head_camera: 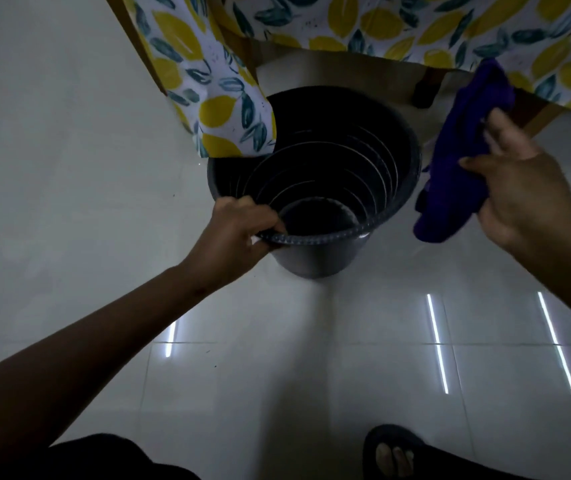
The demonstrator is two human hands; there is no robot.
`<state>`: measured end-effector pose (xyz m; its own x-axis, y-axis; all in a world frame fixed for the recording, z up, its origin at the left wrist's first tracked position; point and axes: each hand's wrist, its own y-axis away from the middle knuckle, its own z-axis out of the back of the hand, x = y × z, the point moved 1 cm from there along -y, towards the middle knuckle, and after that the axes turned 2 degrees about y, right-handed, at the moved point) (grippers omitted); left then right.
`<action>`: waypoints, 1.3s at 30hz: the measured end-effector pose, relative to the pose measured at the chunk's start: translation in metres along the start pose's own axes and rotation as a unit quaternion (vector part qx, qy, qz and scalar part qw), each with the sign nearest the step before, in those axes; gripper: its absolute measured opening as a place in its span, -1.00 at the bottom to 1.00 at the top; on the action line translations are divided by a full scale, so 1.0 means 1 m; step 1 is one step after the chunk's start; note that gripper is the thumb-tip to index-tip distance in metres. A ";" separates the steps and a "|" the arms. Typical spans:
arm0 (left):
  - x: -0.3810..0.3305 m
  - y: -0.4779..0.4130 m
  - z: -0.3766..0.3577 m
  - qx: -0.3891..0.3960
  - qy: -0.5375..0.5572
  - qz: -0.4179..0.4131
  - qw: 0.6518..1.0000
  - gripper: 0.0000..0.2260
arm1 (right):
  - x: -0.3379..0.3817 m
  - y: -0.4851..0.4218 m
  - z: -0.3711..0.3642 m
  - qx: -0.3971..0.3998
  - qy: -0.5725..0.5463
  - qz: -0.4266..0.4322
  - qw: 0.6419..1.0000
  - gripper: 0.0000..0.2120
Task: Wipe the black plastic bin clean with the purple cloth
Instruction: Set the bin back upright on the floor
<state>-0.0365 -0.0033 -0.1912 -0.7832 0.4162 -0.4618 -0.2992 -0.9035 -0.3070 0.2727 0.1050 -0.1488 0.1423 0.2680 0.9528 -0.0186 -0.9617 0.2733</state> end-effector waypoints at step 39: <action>0.012 -0.004 -0.020 0.082 0.009 -0.026 0.996 -0.74 | -0.005 0.040 0.015 0.283 0.624 0.306 0.661 -0.31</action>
<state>-0.0342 0.0075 -0.2121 -0.7555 0.4629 -0.4637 -0.4247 -0.8849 -0.1915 0.2863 0.0644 -0.1451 -0.6533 -0.6834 0.3258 0.7295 -0.6833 0.0297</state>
